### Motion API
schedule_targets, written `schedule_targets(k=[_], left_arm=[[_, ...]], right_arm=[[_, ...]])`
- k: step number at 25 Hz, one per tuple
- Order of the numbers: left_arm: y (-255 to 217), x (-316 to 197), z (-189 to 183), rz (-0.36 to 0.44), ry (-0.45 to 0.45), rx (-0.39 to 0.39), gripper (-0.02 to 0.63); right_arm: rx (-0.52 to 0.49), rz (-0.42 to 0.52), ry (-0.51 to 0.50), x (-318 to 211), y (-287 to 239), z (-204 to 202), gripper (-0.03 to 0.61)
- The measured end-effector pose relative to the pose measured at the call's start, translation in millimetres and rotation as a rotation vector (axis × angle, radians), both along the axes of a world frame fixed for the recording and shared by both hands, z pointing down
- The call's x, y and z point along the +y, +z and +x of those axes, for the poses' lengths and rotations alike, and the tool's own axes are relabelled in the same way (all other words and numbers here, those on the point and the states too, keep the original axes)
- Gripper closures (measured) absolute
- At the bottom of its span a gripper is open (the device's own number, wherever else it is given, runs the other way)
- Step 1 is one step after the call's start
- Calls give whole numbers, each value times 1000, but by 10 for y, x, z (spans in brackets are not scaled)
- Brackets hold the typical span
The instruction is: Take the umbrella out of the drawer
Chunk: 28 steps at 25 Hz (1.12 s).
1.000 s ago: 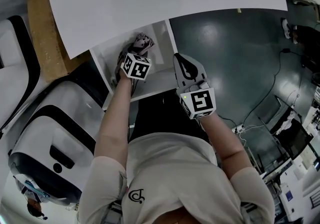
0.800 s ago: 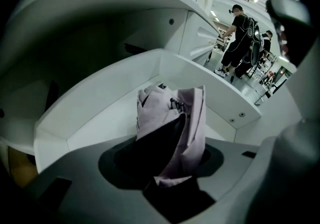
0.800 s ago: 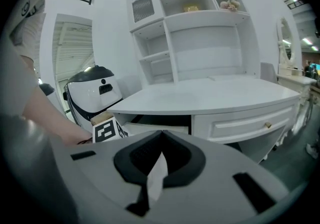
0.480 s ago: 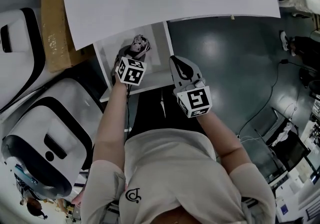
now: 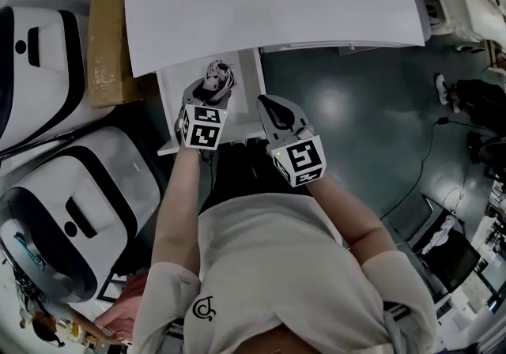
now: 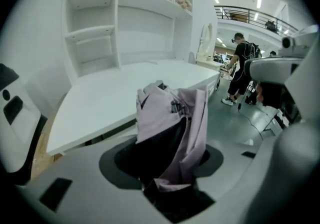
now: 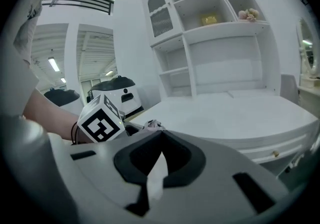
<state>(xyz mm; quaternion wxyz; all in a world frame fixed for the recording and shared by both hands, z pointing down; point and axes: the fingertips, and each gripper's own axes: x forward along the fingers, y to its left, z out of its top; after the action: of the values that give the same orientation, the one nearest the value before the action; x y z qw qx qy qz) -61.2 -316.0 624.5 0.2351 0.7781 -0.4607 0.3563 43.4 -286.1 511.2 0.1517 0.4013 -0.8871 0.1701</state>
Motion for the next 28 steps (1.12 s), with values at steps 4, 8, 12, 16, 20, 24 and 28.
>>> schedule_targets(k=[4, 8, 12, 16, 20, 24, 28], left_arm=[[-456, -30, 3, 87, -19, 8, 374], [-952, -34, -91, 182, -28, 14, 374], [-1449, -25, -141, 282, -37, 43, 373], [-1899, -35, -234, 375, -47, 61, 373], [-2329, -35, -375, 472, -85, 100, 374], [-2646, 30, -536, 551, -142, 139, 374], [-2914, 98, -710, 617, -196, 206, 374]], right_arm=[[-22, 38, -7, -63, -245, 33, 572], [-39, 85, -13, -138, -490, 8, 572], [-40, 151, -24, -266, -781, 16, 572], [-51, 217, -31, -412, -1079, -29, 572], [-65, 268, -49, -486, -1313, -122, 572], [-90, 302, -80, -492, -1495, -187, 572], [-119, 324, -90, -540, -1651, -236, 572]])
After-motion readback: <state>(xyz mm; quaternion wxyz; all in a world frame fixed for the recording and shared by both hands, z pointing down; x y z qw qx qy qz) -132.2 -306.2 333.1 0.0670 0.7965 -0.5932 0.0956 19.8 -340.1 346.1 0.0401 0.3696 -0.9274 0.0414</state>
